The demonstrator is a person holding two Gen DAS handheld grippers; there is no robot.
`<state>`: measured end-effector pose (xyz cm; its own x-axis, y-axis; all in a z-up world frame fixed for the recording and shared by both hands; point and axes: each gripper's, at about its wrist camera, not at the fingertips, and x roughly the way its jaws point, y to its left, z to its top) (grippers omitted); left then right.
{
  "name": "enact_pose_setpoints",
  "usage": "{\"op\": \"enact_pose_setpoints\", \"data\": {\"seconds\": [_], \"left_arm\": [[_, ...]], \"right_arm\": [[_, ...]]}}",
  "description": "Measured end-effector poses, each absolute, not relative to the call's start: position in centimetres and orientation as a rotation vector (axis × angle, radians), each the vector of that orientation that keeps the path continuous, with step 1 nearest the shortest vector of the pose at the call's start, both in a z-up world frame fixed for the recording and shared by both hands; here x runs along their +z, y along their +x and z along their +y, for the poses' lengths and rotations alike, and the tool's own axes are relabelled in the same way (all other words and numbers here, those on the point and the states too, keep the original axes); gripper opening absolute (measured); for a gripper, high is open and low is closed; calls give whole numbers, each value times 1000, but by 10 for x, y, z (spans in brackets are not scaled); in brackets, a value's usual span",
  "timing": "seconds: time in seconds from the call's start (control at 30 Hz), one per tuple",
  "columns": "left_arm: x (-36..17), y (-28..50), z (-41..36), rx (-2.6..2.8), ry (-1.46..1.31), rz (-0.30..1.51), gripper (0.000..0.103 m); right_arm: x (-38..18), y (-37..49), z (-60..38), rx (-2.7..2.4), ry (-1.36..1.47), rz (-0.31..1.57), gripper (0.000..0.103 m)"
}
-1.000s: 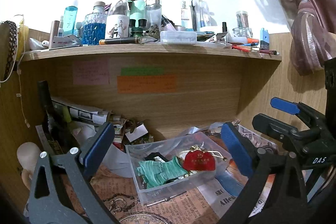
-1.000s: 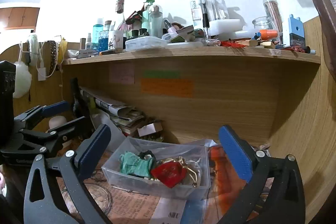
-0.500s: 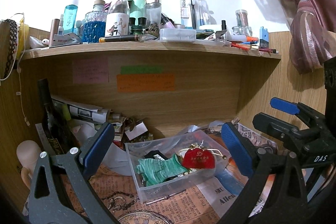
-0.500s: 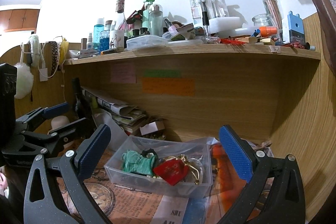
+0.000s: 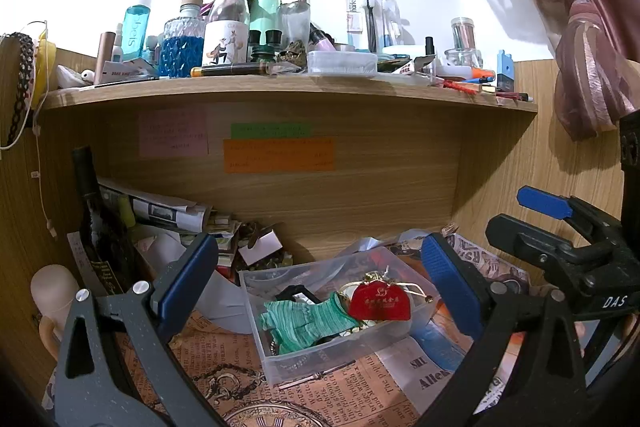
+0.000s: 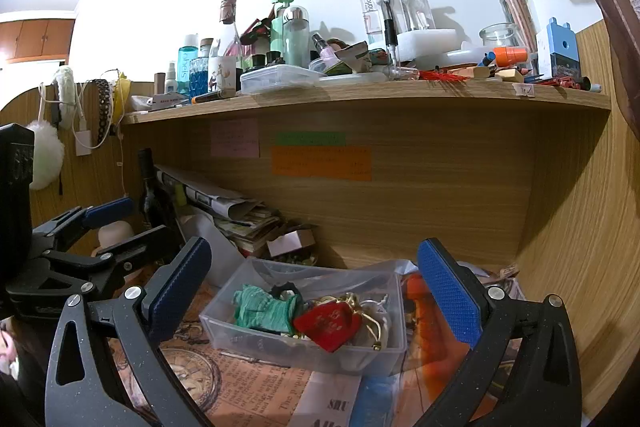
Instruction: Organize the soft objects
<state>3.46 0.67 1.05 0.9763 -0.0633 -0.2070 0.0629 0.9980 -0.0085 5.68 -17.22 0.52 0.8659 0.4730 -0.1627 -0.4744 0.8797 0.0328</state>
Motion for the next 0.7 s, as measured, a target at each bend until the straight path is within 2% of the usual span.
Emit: {"op": "enact_pose_setpoints", "data": {"seconds": [0.7], "left_arm": [[7, 39, 5, -87, -9, 226, 103]], "right_arm": [[4, 57, -173, 497, -6, 170, 103]]}}
